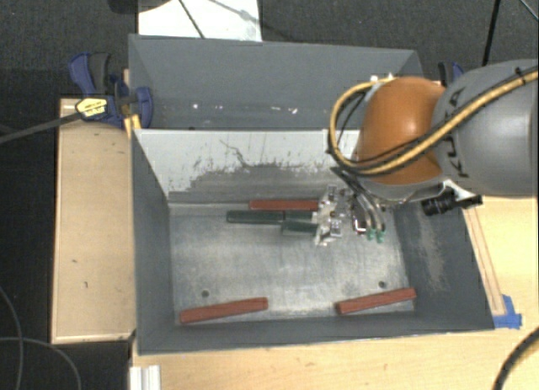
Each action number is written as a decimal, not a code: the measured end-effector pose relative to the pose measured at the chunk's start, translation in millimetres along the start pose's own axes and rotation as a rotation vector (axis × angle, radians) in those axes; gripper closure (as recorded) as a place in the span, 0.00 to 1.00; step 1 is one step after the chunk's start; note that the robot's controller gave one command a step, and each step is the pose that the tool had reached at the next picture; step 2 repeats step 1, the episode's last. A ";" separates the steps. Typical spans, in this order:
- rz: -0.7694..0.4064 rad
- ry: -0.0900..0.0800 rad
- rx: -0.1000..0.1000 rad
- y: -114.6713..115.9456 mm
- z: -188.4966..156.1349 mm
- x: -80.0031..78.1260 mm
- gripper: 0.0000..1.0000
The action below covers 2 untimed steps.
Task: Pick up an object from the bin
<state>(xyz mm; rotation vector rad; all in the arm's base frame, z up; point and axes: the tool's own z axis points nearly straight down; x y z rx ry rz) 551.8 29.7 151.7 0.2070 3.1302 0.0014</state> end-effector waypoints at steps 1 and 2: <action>-0.038 0.002 0.001 18.1 -84.5 -7.9 1.00; -0.038 0.002 0.001 18.1 -84.5 -7.9 1.00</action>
Offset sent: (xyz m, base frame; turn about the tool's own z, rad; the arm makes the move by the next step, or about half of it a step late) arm 0.0000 0.0000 0.0000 0.0000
